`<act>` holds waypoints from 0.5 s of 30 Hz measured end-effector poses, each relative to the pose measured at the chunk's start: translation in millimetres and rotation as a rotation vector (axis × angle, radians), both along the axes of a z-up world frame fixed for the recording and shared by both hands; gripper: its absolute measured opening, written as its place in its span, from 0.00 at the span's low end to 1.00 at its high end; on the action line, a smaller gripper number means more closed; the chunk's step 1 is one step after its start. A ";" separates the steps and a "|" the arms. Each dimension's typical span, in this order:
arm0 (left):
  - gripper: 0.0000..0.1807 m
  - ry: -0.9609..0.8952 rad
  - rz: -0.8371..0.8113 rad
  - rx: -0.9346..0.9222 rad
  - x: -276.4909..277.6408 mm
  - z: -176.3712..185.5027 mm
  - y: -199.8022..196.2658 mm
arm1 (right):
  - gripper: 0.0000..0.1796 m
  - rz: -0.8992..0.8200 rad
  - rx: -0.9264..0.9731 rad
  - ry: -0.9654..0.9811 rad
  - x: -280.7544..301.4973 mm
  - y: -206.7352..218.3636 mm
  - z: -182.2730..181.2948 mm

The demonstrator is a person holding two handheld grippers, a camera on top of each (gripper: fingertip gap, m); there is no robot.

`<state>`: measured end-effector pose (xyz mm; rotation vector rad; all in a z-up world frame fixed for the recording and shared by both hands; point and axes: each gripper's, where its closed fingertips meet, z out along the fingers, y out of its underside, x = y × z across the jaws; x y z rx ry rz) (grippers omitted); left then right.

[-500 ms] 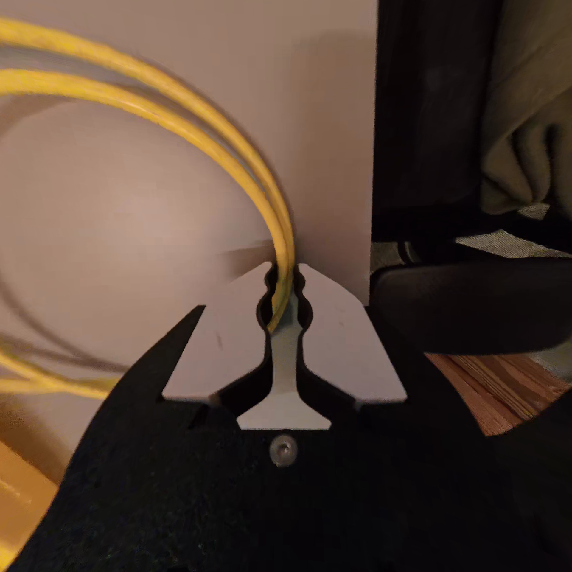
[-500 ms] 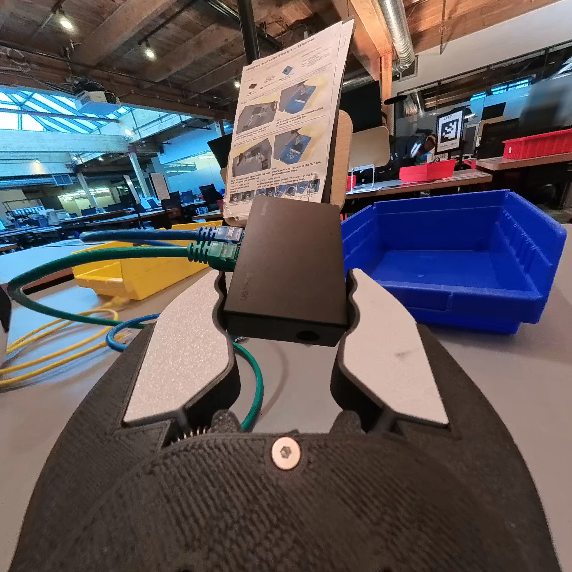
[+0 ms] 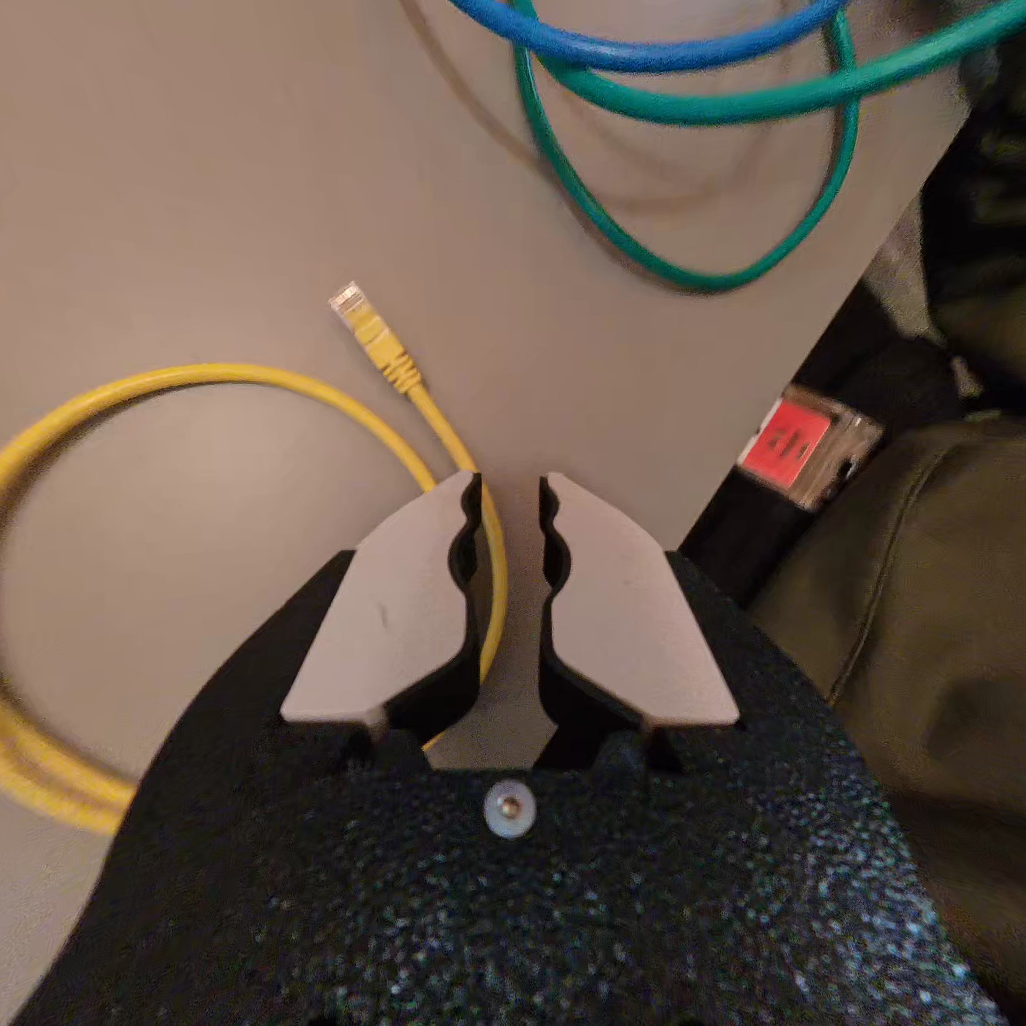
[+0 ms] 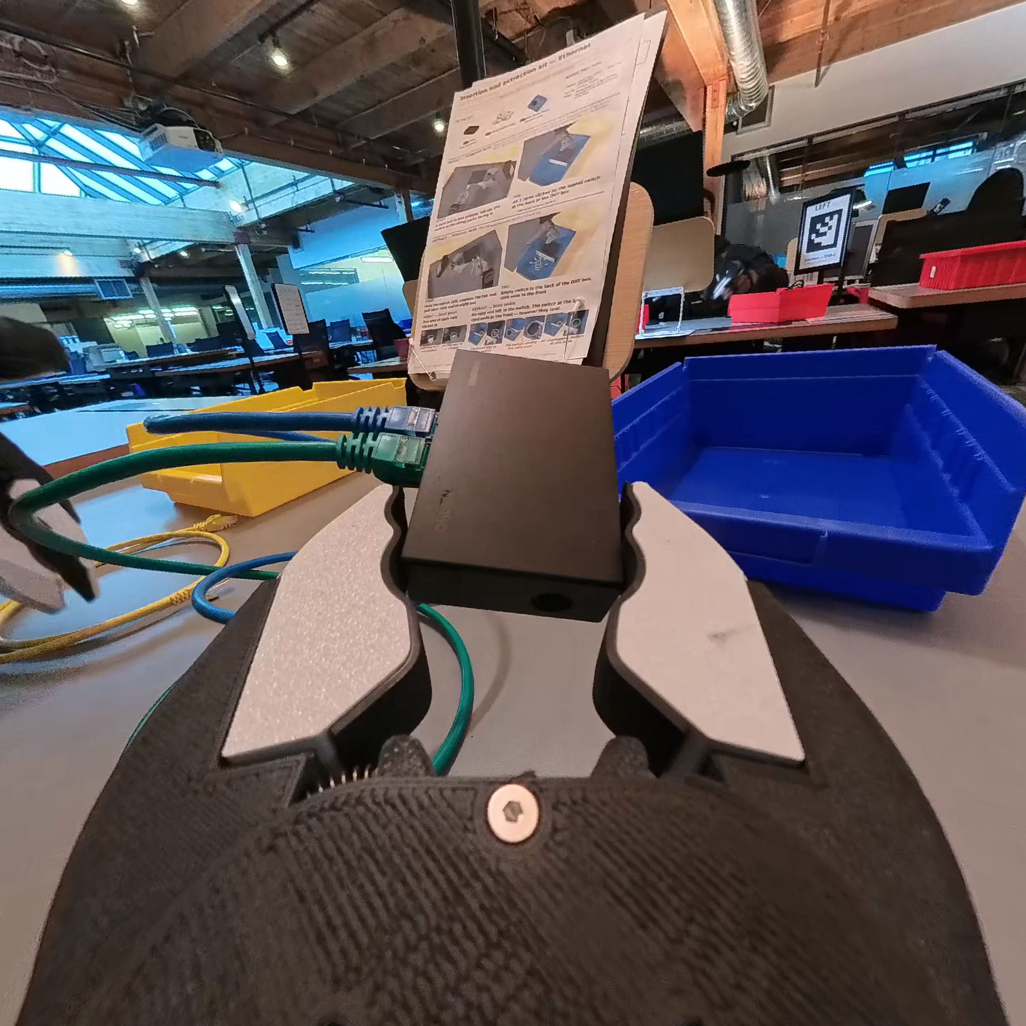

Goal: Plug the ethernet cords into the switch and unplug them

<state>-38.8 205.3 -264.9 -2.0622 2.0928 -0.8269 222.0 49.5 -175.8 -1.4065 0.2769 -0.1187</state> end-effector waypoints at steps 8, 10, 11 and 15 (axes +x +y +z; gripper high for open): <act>0.12 0.023 0.181 0.037 22.2 -29.1 15.5 | 0.41 0.010 -0.001 0.003 -0.6 0.5 -0.2; 0.11 0.022 0.197 0.027 26.1 -30.5 14.7 | 0.41 0.012 -0.002 0.004 -0.7 0.6 -0.4; 0.11 0.022 0.206 0.034 27.4 -30.9 15.8 | 0.41 0.013 -0.002 0.004 -0.8 0.6 -0.3; 0.05 0.026 0.237 0.064 31.8 -32.7 21.7 | 0.41 0.017 -0.003 0.001 -1.5 0.9 -0.4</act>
